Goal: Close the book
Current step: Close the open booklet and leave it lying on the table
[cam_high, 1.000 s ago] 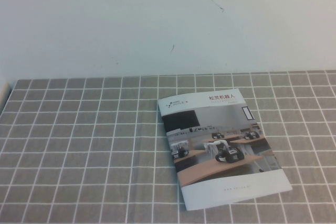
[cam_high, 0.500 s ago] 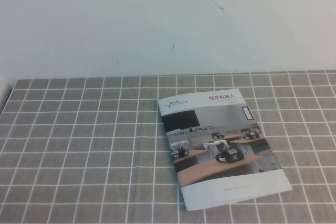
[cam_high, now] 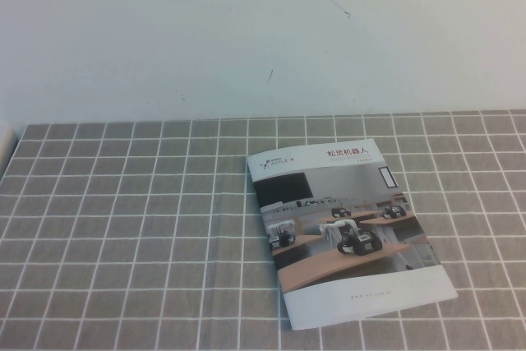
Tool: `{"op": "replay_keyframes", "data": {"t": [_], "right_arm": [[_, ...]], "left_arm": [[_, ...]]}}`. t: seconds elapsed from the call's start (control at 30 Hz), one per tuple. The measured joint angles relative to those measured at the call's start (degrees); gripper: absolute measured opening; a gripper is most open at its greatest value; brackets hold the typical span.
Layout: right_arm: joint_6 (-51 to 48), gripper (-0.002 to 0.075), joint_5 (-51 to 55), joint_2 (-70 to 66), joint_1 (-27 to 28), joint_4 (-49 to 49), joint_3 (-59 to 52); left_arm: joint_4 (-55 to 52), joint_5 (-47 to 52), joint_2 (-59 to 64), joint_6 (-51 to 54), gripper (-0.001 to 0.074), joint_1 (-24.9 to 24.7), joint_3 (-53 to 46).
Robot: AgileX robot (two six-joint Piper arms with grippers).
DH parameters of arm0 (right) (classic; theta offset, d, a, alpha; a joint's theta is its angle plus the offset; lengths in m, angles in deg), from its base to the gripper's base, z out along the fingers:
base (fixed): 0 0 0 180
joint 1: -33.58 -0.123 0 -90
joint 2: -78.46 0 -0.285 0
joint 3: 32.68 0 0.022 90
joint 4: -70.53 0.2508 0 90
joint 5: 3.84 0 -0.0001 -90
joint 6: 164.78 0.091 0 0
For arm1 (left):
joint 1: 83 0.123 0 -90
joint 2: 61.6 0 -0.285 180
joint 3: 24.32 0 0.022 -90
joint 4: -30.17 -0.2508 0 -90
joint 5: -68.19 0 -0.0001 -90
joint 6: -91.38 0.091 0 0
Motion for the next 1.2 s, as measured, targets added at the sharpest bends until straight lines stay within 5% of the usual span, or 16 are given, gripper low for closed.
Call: {"op": "replay_keyframes", "data": {"t": [0.33,0.6,0.83,1.2], "right_arm": [[-0.96,-0.0003,-0.15,0.25,0.64,-0.42,0.0],[-2.6,-0.0003,-8.33,4.81,14.15,-1.4,-0.92],[-3.05,-0.0003,-21.02,11.4,24.61,-1.49,-12.58],[-1.52,-0.0003,-31.13,14.95,26.72,-0.81,-27.75]], "left_arm": [[0.0,0.0,0.0,0.0,-0.0002,0.0,0.0],[0.0,0.0,0.0,0.0,-0.0002,0.0,0.0],[0.0,0.0,0.0,0.0,-0.0002,0.0,0.0],[0.0,0.0,-0.13,0.0,-0.0002,0.0,0.0]]}}
